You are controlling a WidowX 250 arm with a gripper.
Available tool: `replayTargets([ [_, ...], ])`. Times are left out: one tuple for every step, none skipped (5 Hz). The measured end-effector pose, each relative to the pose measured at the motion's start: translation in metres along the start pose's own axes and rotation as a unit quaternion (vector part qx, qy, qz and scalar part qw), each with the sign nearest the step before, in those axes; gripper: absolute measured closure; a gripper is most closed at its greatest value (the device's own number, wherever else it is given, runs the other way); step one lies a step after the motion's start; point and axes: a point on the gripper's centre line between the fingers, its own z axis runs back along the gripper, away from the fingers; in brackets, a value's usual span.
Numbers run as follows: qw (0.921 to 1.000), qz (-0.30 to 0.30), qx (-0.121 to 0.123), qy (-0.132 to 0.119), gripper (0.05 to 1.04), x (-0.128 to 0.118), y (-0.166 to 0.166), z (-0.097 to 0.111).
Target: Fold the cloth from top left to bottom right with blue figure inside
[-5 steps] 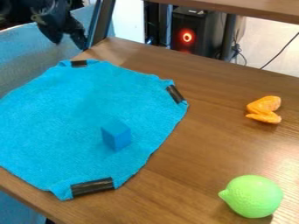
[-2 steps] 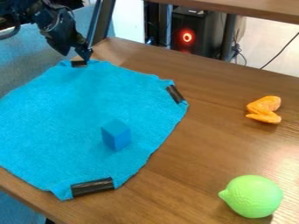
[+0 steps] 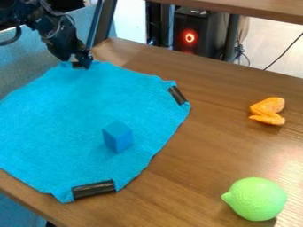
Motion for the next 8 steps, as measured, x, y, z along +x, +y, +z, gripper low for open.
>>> replayTargets([
  [0.9999,0.011,0.0,0.011,0.196,0.001,0.002,-0.002],
  [0.9997,0.02,0.0,0.016,0.485,0.001,0.004,-0.004],
  [0.9996,0.026,0.001,0.01,0.752,0.001,0.007,-0.003],
  [0.9993,0.035,-0.008,0.005,0.934,-0.001,0.009,-0.002],
  [0.9982,0.044,-0.039,-0.004,1.02,-0.005,0.003,0.005],
  [0.9957,0.026,-0.074,-0.05,1.031,-0.001,-0.009,0.031],
  [0.9892,-0.004,-0.107,-0.1,1.031,-0.009,-0.027,0.061],
  [0.9812,-0.038,-0.135,-0.133,1.031,-0.025,-0.046,0.092],
])
